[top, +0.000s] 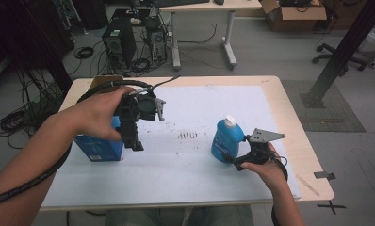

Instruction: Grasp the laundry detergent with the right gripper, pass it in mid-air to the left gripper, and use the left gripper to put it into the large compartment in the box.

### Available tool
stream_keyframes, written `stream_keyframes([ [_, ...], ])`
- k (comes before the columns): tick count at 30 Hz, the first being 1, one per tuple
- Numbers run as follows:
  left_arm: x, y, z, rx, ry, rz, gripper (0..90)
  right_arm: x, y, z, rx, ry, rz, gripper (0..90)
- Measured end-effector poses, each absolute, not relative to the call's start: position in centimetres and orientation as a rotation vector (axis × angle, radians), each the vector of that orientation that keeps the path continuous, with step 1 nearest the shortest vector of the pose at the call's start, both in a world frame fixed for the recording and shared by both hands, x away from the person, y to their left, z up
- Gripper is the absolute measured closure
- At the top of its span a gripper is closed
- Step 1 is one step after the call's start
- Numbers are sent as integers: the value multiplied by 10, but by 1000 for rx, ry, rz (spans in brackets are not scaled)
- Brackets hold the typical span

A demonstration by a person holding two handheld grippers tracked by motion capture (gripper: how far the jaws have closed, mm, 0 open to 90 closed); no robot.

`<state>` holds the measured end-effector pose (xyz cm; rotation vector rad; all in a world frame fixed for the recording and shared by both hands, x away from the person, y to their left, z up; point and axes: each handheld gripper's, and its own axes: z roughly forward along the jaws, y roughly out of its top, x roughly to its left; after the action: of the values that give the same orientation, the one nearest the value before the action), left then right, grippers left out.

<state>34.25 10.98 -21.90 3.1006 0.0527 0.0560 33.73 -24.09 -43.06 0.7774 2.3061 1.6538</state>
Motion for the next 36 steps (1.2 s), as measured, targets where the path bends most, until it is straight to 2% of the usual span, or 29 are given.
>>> stream_keyframes([
  [26,342,112,-221,3097,48,52,2,341,-228,-438,833,2220,1677,14],
  [36,341,114,-222,3093,51,53,2,340,-223,-440,832,2187,1649,118],
])
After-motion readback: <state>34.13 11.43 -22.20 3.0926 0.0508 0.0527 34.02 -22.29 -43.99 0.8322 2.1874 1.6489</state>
